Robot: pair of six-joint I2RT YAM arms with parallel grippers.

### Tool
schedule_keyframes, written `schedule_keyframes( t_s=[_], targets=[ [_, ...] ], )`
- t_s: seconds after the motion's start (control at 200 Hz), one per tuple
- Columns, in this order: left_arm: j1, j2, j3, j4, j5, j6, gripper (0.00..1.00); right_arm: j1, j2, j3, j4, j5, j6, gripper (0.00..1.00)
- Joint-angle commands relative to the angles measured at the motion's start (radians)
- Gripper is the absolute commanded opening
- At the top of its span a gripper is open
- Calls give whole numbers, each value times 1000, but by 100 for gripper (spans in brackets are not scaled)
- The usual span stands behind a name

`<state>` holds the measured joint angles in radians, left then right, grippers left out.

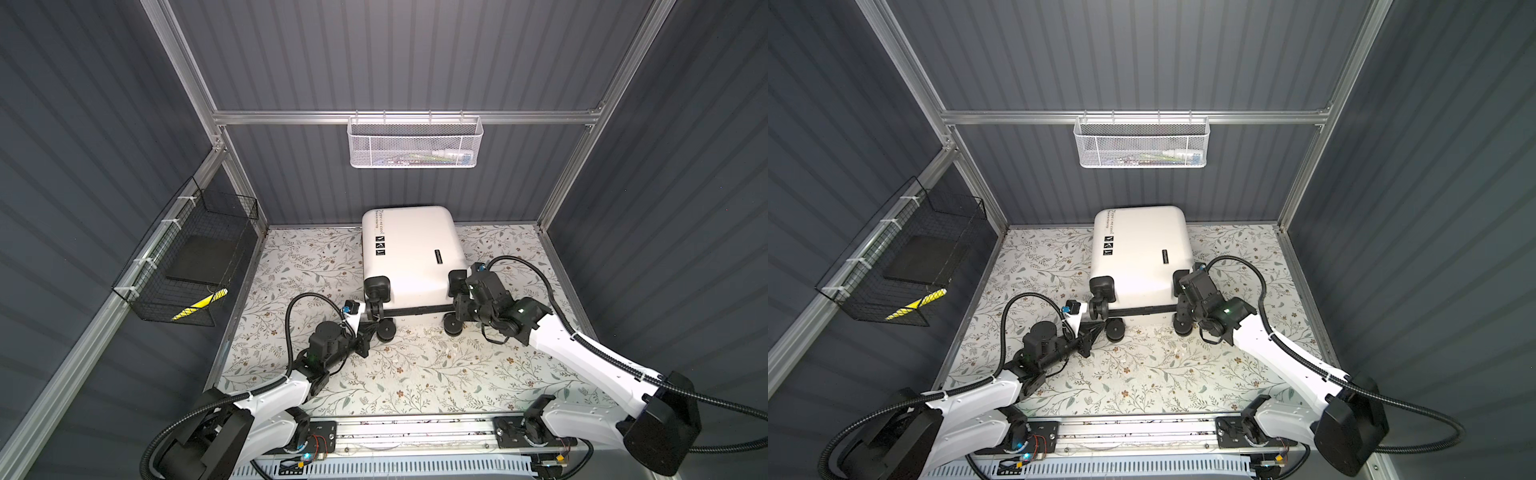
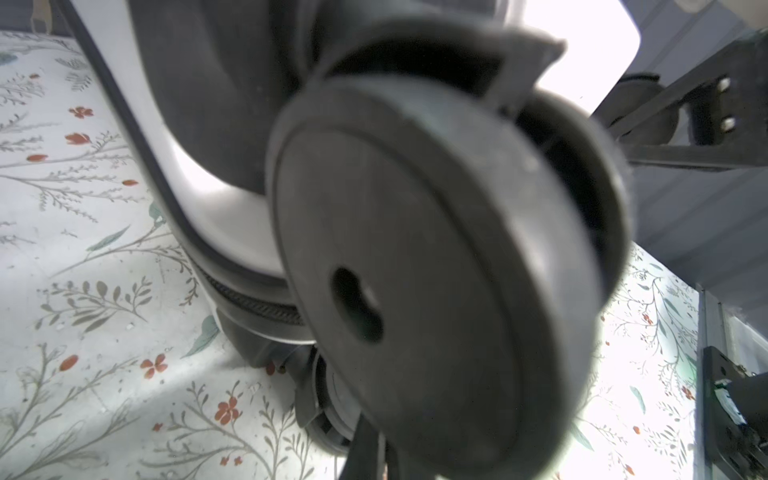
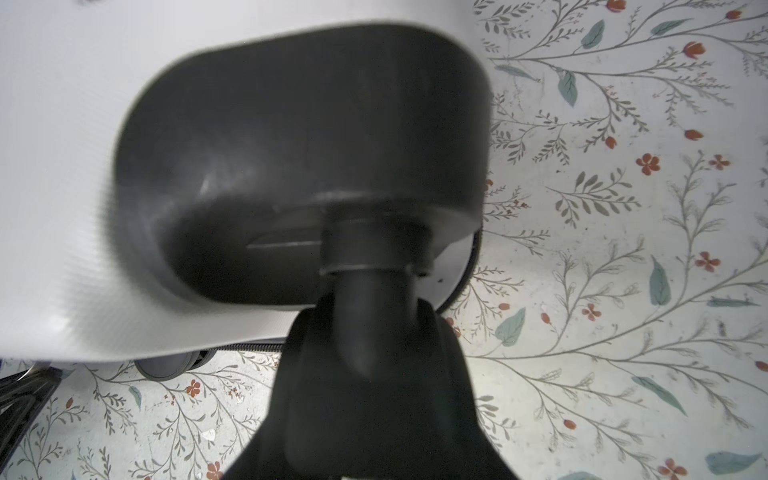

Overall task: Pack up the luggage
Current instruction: 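Pull the zipper pull along the suitcase edge with the left gripper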

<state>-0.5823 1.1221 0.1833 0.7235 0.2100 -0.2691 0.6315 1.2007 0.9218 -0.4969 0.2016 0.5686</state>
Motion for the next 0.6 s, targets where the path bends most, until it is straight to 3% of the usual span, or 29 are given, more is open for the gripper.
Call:
schedule_keyframes(
  t_s=[0.0, 0.275, 0.595],
  targets=[
    [-15, 14, -29, 213, 18, 51, 0, 5, 1, -11, 40, -27, 20, 9],
    [-33, 60, -5, 303, 20, 142, 0, 5, 14, -13, 49, -39, 22, 8],
    [-128, 60, 58, 228, -4, 235, 0, 4, 20, 5, 49, -59, 19, 6]
  ],
)
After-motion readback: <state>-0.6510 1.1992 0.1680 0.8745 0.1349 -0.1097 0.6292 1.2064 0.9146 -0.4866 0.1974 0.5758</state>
